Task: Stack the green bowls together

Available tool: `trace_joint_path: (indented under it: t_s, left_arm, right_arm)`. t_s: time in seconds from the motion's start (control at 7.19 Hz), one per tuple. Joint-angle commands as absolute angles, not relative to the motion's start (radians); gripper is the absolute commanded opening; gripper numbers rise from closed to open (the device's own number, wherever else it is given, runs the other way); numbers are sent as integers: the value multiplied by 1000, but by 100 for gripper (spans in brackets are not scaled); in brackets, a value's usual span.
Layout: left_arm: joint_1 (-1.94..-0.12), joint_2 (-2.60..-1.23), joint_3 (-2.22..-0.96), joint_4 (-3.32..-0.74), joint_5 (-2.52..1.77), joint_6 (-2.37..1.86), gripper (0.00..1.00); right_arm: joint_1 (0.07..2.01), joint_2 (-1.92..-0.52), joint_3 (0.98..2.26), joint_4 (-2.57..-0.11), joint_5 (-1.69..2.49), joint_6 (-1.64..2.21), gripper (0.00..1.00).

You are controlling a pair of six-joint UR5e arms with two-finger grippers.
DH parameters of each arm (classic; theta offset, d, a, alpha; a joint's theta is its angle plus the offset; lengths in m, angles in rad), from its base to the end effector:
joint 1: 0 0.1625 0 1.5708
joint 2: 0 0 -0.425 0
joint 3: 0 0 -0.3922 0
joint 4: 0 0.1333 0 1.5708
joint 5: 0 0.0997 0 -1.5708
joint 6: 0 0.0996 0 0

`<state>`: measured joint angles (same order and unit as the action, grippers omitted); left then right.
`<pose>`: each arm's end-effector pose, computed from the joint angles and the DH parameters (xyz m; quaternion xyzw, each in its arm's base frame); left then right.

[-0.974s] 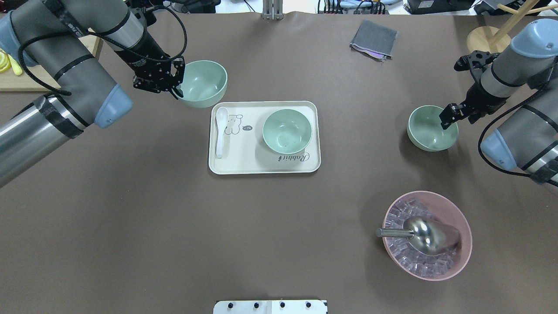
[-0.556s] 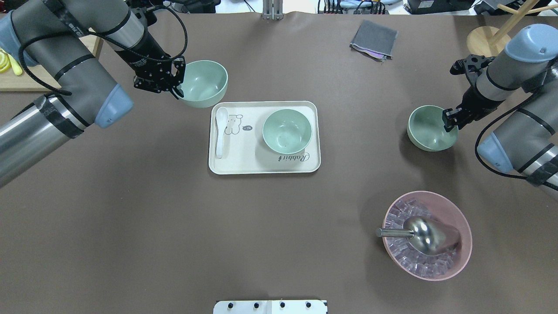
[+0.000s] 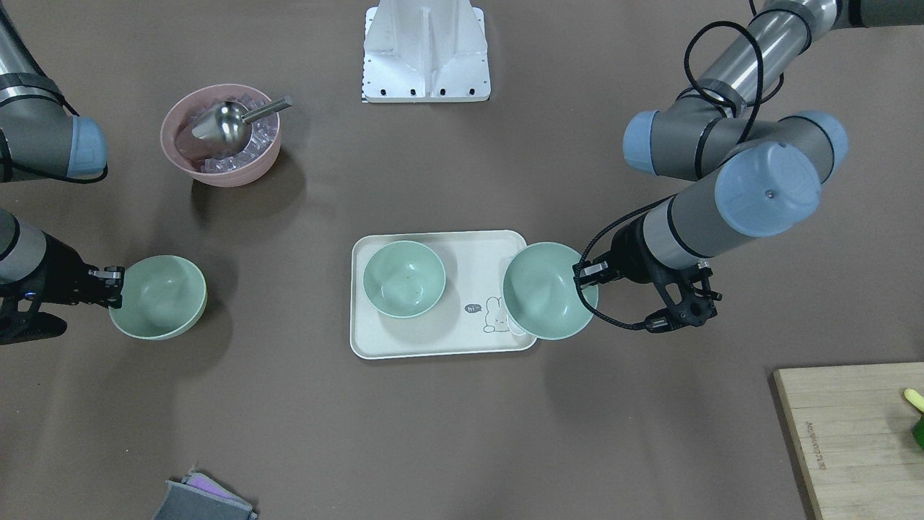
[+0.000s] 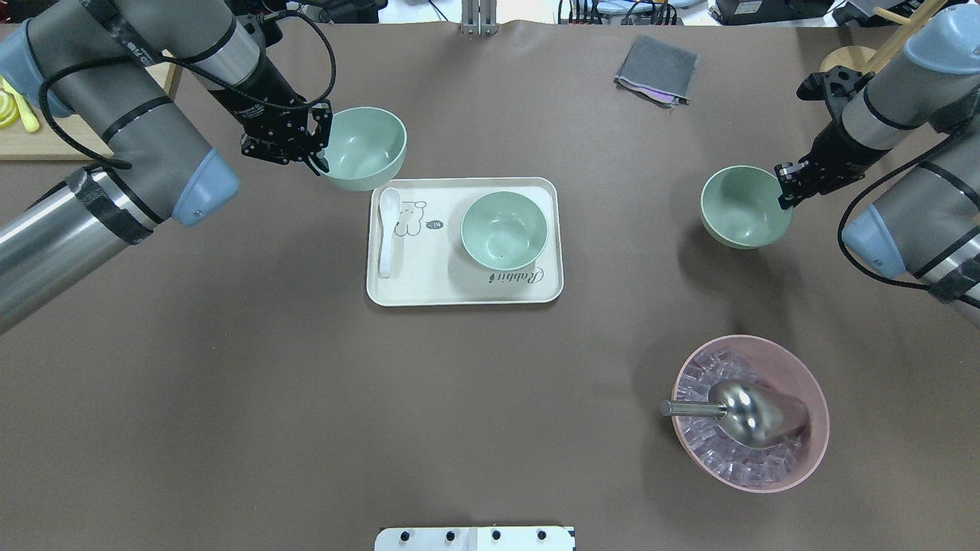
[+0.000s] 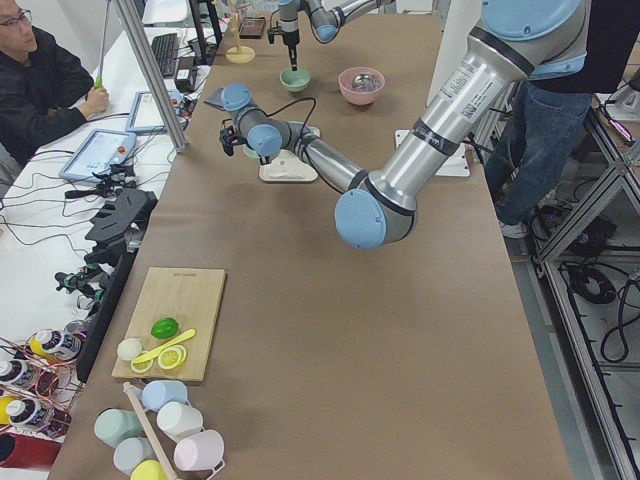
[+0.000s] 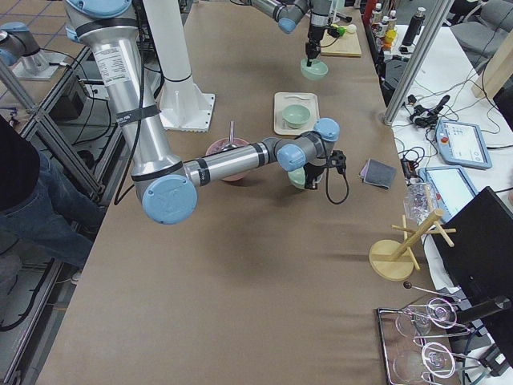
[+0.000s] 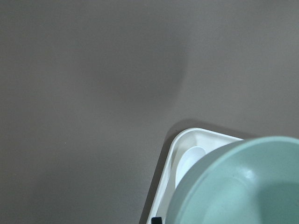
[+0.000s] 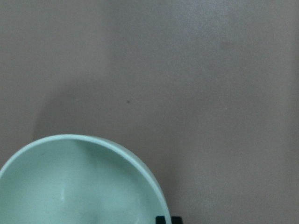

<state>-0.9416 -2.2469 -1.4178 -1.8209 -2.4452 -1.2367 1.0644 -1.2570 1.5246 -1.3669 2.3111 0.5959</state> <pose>0.3787 -0.6170 0.2742 -0.1116 0.5079 -0.0986 0.8484 -0.2485 -0.5844 0.4833 0.0013 -0.4137 -0.0439 0.9094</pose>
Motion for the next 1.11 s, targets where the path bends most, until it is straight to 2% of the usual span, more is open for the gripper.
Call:
trace_joint_path:
  t_s: [0.0,0.42,0.7,0.97]
  left_arm:
    - [-917,-2249,-1408,-1879,-2444,-1264,0]
    - [-852,-2266,-1350,-2163,-2422,-1455,0]
    - [-747,-2369,-1286,-2195,-2227,-1549,0]
    - [-713,-2402,-1241,-2268,-2179,-1587,0]
  right_arm:
    - [1126,-1237,1525,-1373,2411,611,0]
    - [1163,-1217,1525,-1376,2464,612,0]
    - [1161,-1216,1525,-1374,2464,612,0]
    - [1163,-1216,1525,-1371,2462,612,0]
